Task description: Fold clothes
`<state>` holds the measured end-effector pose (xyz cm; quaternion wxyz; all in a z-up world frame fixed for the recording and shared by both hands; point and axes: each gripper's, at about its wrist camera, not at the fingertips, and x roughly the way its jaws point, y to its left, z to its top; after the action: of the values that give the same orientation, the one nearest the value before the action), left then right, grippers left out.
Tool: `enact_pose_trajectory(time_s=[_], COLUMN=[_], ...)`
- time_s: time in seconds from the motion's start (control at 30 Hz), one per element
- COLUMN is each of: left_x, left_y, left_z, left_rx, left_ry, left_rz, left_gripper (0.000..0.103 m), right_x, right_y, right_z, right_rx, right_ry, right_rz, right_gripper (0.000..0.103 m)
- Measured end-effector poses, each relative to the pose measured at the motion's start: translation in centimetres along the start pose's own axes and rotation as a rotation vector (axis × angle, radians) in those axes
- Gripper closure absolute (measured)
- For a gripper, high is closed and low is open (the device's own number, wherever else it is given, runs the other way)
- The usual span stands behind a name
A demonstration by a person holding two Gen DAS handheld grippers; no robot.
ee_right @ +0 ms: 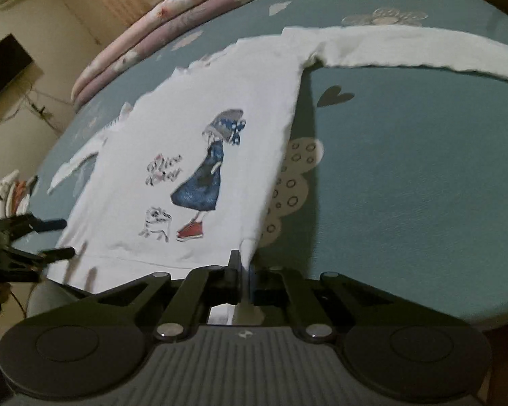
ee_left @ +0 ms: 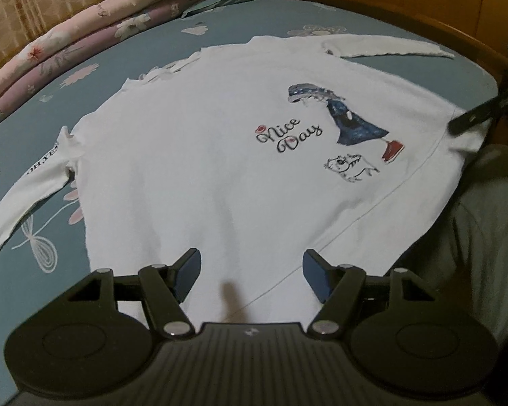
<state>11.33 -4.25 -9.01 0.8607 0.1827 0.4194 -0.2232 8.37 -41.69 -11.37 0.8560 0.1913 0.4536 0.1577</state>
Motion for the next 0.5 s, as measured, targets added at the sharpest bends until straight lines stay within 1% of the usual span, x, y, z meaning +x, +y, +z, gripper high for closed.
enact_pose_trajectory(time_s=[0.17, 0.23, 0.27, 0.37, 0.4, 0.43, 0.5], left_x=[0.5, 0.2, 0.0, -0.3, -0.1, 0.3, 1.4], left_y=[0.9, 1.5, 1.9, 2.9, 3.0, 3.2, 3.5], left_z=[-0.6, -0.1, 0.3, 1.4, 1.9, 2.3, 2.7], left_rx=[-0.002, -0.03, -0.047, -0.097, -0.12, -0.147, -0.22], left_ry=[0.038, 0.02, 0.007, -0.032, -0.044, -0.056, -0.064], left_rz=[0.03, 0.032, 0.032, 0.036, 0.039, 0.038, 0.025], left_gripper=[0.035, 0.035, 0.035, 0.035, 0.035, 0.035, 0.035], right_x=[-0.8, -1.4, -1.8, -1.6, -0.8, 0.0, 2.1], right_y=[0.8, 2.0, 2.5, 5.2, 6.1, 7.0, 8.6], right_z=[0.3, 0.6, 0.8, 2.1, 2.6, 3.1, 3.7], right_rx=[-0.041, -0.082, -0.102, -0.196, -0.227, -0.257, -0.301], right_ry=[0.035, 0.01, -0.009, -0.069, -0.077, -0.084, -0.081], right_rz=[-0.229, -0.285, -0.304, -0.331, -0.329, -0.326, -0.327], right_gripper=[0.096, 0.09, 0.088, 0.076, 0.066, 0.058, 0.053])
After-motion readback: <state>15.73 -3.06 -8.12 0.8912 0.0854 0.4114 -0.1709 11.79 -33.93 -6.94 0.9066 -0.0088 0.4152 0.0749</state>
